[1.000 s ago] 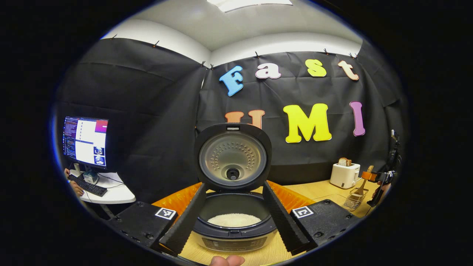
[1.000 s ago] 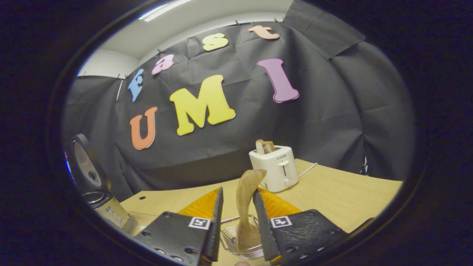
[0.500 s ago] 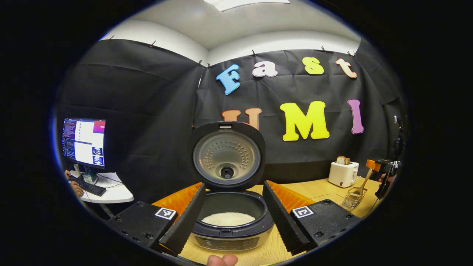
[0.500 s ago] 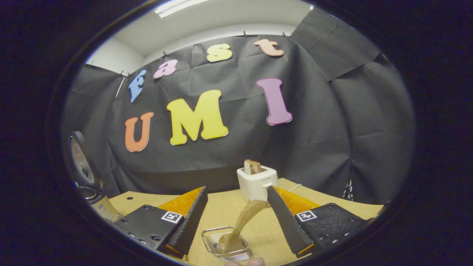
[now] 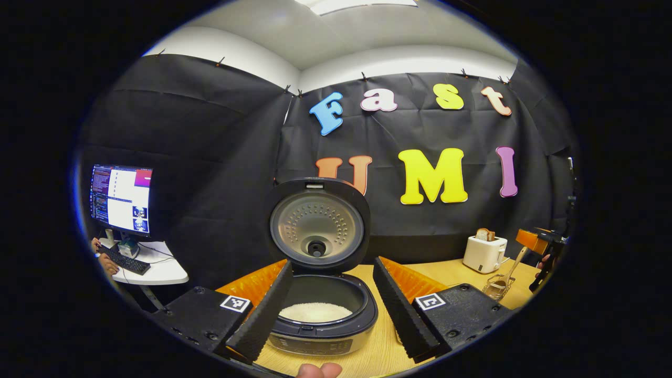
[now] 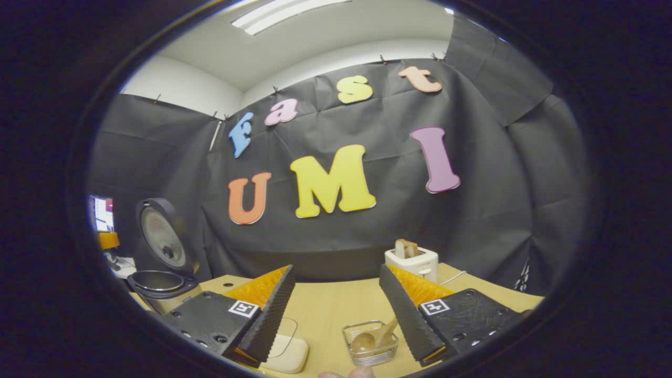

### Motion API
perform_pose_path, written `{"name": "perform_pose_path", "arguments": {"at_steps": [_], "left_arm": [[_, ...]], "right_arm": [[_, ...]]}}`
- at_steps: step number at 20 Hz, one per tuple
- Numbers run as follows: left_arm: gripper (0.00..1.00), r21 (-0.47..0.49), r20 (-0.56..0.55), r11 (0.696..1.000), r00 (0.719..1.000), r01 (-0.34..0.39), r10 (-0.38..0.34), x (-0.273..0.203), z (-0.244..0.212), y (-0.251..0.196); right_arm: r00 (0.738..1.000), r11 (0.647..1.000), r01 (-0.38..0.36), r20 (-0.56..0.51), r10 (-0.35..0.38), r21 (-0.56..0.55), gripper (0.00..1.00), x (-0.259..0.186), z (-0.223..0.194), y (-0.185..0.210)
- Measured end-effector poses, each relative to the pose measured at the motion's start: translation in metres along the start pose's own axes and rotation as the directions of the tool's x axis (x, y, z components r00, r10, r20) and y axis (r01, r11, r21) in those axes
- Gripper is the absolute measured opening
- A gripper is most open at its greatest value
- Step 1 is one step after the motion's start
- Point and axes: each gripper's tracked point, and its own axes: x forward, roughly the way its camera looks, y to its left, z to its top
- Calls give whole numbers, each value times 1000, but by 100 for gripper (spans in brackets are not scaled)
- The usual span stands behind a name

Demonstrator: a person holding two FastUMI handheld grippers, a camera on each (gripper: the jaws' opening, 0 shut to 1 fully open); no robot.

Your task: Close the left gripper, press the button to open the rice cooker; take a wooden spoon from the chopstick holder with the right hand, scoop a spoonful of rice and pour it into the rice cooker, then put the wooden spoon back into the chopstick holder.

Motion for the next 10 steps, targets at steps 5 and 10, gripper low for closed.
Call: {"name": "perform_pose_path", "arguments": {"at_steps": [5,10], "left_arm": [[98,57,-2,998,1000,19,-19,33,55,0],[98,89,-27,995,999,47,-45,66,104,-1]], "right_arm": [[990,990,-140,28,141,-17,95,-19,6,26],[977,979,-202,59,203,-21,95,-32,17,22]]}}
